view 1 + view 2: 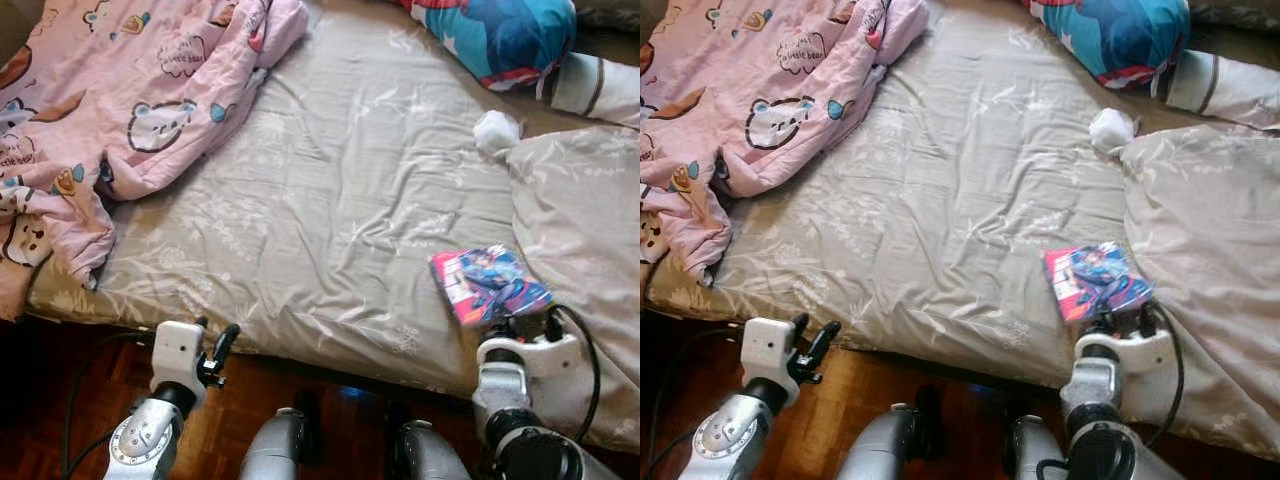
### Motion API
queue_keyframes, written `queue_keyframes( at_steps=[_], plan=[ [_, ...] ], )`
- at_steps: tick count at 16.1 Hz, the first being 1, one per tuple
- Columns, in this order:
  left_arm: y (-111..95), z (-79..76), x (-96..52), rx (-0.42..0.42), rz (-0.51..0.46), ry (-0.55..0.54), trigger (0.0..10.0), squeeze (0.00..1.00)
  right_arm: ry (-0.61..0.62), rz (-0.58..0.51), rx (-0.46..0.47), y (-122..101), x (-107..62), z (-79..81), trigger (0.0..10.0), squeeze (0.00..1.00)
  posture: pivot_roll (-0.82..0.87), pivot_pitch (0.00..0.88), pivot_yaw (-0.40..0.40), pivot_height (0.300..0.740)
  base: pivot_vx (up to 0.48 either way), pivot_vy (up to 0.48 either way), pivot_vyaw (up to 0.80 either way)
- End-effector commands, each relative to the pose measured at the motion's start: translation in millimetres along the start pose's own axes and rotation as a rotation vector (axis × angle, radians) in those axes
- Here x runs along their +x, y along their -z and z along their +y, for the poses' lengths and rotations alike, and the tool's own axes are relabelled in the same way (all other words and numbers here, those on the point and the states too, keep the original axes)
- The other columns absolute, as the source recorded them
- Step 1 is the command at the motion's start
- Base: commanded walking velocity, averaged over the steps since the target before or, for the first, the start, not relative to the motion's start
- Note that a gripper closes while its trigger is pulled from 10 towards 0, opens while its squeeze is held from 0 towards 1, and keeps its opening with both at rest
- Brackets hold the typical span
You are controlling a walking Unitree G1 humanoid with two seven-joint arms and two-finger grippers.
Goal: Clean up the room
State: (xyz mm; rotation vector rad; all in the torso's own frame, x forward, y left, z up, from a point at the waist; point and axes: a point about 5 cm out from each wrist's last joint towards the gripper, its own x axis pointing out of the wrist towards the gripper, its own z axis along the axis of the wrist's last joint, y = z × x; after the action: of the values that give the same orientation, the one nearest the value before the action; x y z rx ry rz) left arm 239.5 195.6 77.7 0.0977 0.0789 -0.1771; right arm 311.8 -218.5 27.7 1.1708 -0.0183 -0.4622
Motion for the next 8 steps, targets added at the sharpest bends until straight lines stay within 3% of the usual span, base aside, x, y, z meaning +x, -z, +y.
queue_keyframes(
  at_steps=[1,5,8],
  plan=[
    [8.7,3.5,-8.3,0.032,0.055,0.000,10.0,0.00,0.039,0.022,-0.002,5.6,-6.7,-11.8,10.0,0.00,0.29,0.441,0.124,0.740,0.000,0.000,0.00],
    [9.7,1.0,-9.3,0.051,0.065,0.023,10.0,0.00,0.063,0.071,0.015,18.9,-12.4,-15.7,10.0,0.00,0.29,0.443,0.126,0.740,0.000,0.000,0.00],
    [11.3,-0.4,-11.9,0.071,0.077,0.042,10.0,0.00,0.010,0.163,0.067,38.8,-15.4,-6.7,10.0,0.00,0.30,0.442,0.125,0.740,0.000,0.000,0.00]
  ],
)
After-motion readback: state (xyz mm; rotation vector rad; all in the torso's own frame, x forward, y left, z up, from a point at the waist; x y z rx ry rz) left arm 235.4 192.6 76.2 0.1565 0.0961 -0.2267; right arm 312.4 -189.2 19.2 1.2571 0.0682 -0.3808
